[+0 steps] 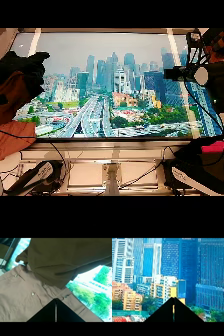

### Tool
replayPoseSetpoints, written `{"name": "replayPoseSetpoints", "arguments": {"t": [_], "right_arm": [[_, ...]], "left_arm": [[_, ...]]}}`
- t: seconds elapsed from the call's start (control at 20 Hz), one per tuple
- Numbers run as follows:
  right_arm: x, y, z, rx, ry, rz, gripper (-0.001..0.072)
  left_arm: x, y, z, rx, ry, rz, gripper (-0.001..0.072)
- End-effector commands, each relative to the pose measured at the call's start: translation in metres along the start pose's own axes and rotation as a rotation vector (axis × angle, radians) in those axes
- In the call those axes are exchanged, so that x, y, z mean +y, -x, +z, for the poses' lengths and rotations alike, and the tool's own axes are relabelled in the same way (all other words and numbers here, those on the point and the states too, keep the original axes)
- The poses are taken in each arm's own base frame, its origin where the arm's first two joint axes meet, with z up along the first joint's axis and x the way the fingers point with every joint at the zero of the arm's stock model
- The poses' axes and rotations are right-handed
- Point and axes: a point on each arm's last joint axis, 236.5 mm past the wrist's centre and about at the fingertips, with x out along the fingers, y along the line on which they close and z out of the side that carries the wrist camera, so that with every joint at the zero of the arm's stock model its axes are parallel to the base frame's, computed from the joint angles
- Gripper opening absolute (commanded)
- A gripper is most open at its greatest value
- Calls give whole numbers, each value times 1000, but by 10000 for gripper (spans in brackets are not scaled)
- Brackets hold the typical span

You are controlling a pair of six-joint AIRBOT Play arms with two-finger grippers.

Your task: Fold the clothes and pants, and hang the long-sleeved shirts on hangers.

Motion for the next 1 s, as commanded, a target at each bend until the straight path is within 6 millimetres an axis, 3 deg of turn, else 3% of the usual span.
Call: {"name": "replayPoseSetpoints", "arguments": {"t": [0.0,0.35,0.4,0.45,0.5,0.7,0.95], "right_arm": [[1,0,0,-1,0,2,15],[1,0,0,-1,0,2,14],[1,0,0,-1,0,1,15],[1,0,0,-1,0,1,14],[1,0,0,-1,0,1,14],[1,0,0,0,0,1,15],[1,0,0,0,0,1,14]], "left_arm": [[0,0,0,1,-1,0,28],[0,0,2,-7,-1,-1,42],[-1,0,4,-18,-1,-2,232],[-1,0,8,-32,-1,-5,503],[-2,0,12,-52,-1,-8,681],[-10,-13,21,-71,-17,-21,700],[-34,-58,12,0,-68,-44,700]]}}
